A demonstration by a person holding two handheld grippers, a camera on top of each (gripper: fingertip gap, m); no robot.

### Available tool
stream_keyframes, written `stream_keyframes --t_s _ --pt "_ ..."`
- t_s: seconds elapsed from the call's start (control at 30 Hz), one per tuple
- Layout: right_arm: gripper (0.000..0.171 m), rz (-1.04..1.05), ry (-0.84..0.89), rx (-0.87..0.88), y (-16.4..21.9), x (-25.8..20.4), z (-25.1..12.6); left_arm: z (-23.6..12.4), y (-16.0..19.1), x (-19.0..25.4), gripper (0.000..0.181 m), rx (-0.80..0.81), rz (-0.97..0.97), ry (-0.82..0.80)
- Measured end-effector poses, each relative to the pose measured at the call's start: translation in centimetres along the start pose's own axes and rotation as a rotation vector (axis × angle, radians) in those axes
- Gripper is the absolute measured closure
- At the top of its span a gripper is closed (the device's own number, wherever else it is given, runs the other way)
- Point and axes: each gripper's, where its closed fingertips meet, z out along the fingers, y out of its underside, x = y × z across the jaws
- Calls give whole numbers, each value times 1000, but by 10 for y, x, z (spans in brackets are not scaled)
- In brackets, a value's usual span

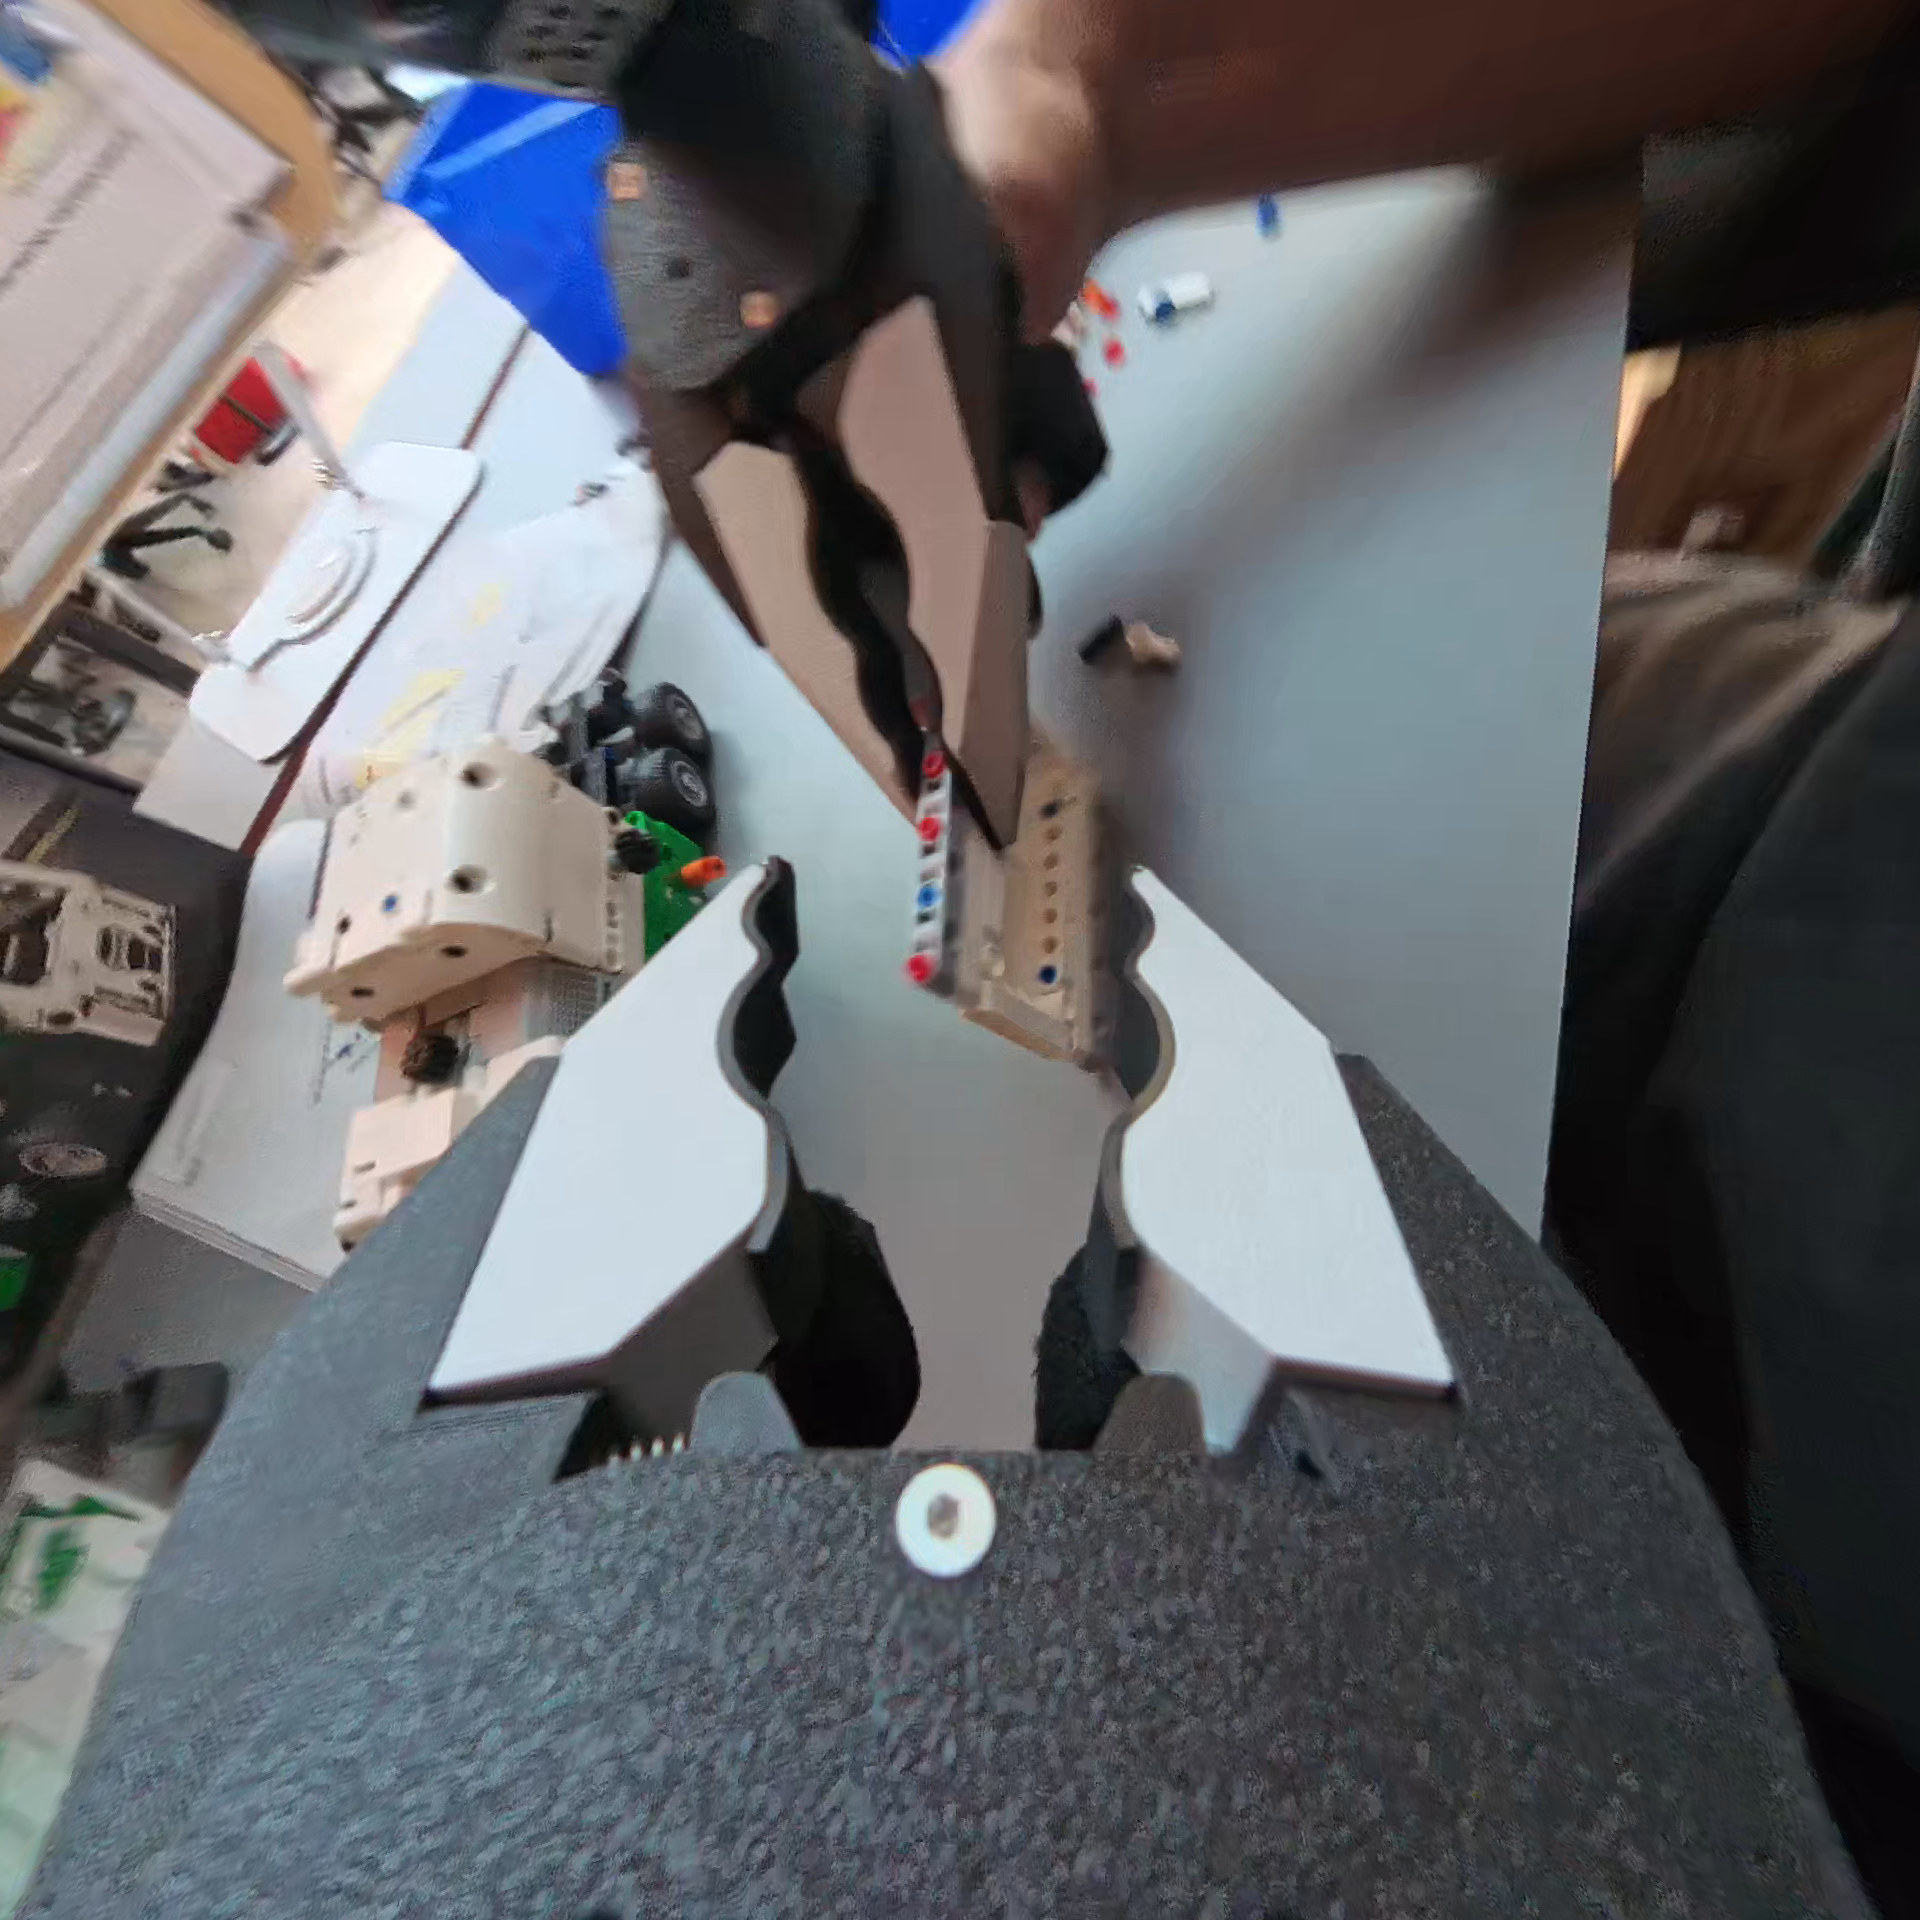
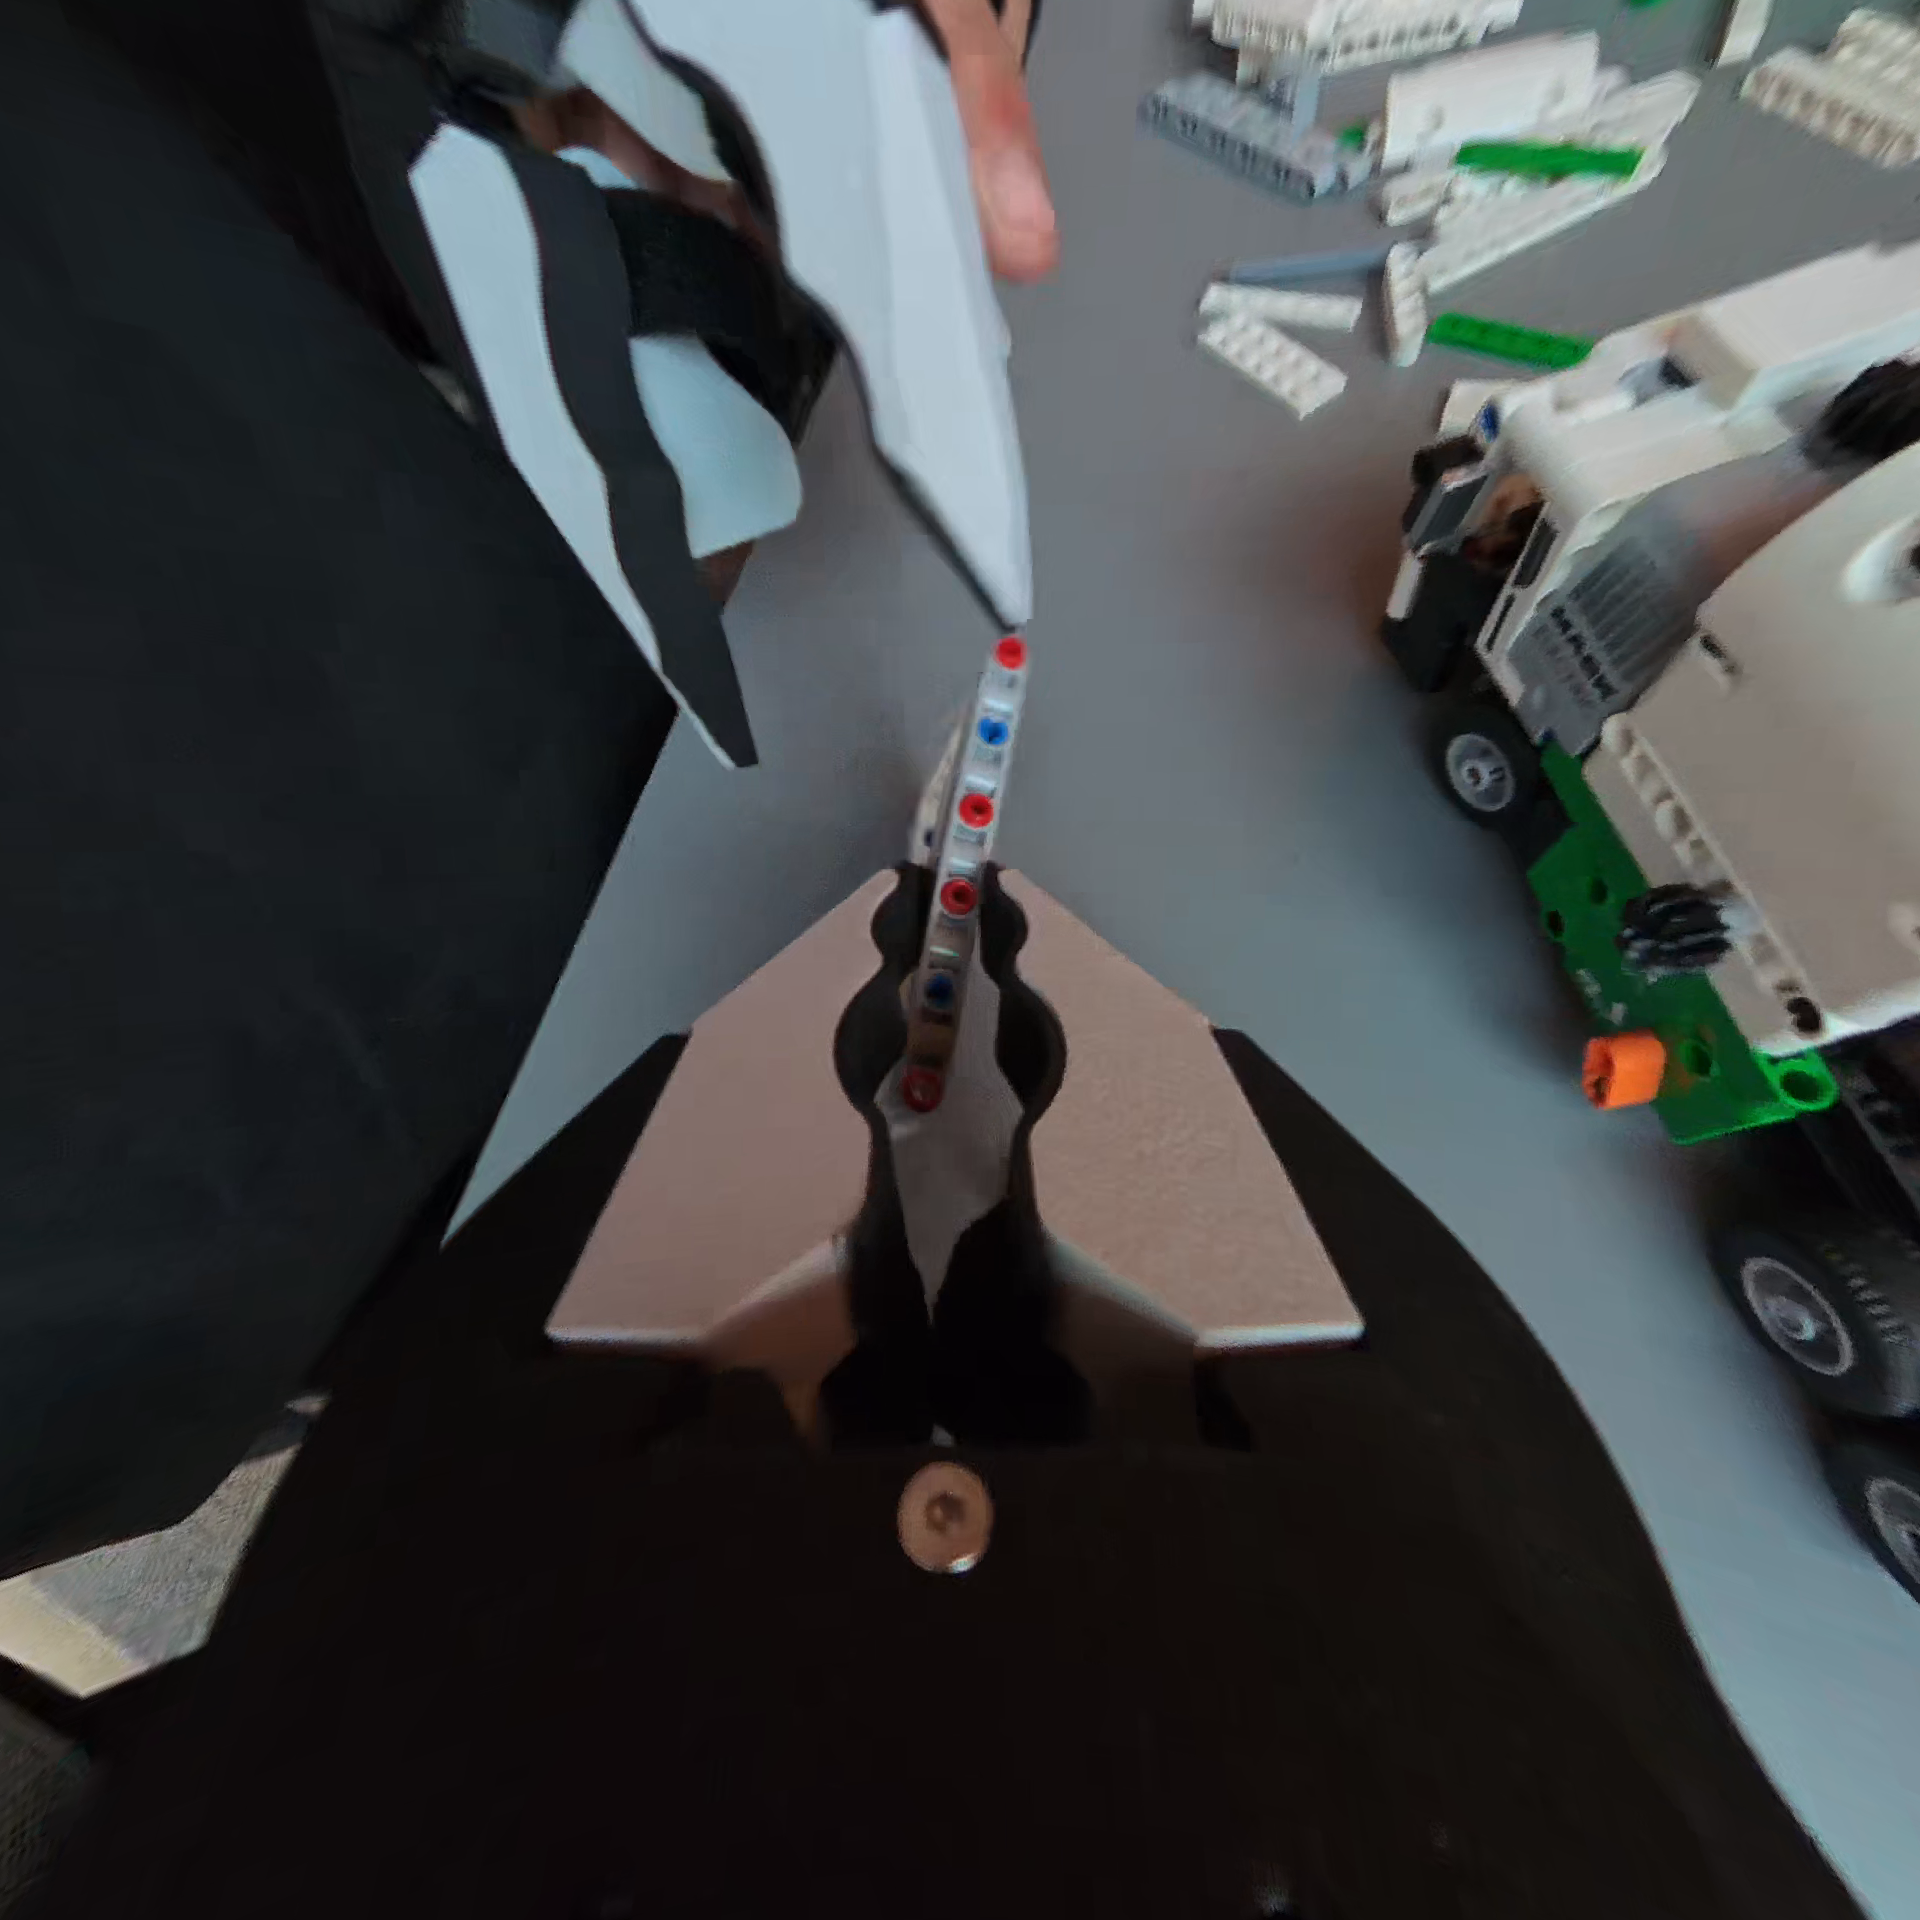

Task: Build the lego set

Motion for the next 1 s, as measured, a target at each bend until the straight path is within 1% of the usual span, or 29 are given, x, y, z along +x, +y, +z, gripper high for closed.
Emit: stream_keyframes --t_s 0.03,0.07,0.1,0.17,0.2,0.23,0.3,0.37,0.4,0.47,0.53,0.67,0.73,0.83,0.93,1.0 --pt "165 -8 33 50 -8 2 -8 -7 -6 -11 122 74 -101 -24" --pt "165 -21 81 87 -13 7 -15 -15 -11 -22 121 155 -214 -50" --pt "165 -24 94 134 -18 7 -22 -21 -15 -32 120 240 -330 -65" --pt "165 4 88 298 -37 4 -38 -25 -21 -34 120 386 -517 10" --pt "164 27 77 380 -47 2 -46 -23 -19 -34 121 419 -583 37" --pt "165 60 53 496 -61 -1 -56 -20 -17 -37 122 454 -630 43" --pt "165 149 7 666 -80 -2 -73 -25 -26 -43 136 604 -703 77" --pt "165 204 -4 757 -88 1 -78 -39 -41 -49 149 769 -761 115" --pt "165 228 -34 801 -93 -1 -80 -43 -46 -51 158 811 -769 125" --pt "165 270 -75 886 -100 -2 -83 -48 -52 -54 167 860 -762 135" --pt "165 311 -97 938 -105 -1 -83 -52 -55 -58 171 907 -787 146" --pt "165 318 -108 953 -108 -2 -75 -58 -55 -63 172 973 -851 167" --pt "164 336 -111 972 -108 1 -75 -57 -53 -65 173 970 -866 151" --pt "164 325 -100 972 -108 1 -71 -58 -51 -67 173 973 -878 136" --pt "165 309 -54 919 -105 3 -63 -58 -44 -70 176 967 -901 117" --pt "165 305 -22 883 -102 6 -59 -55 -39 -71 176 932 -901 108"
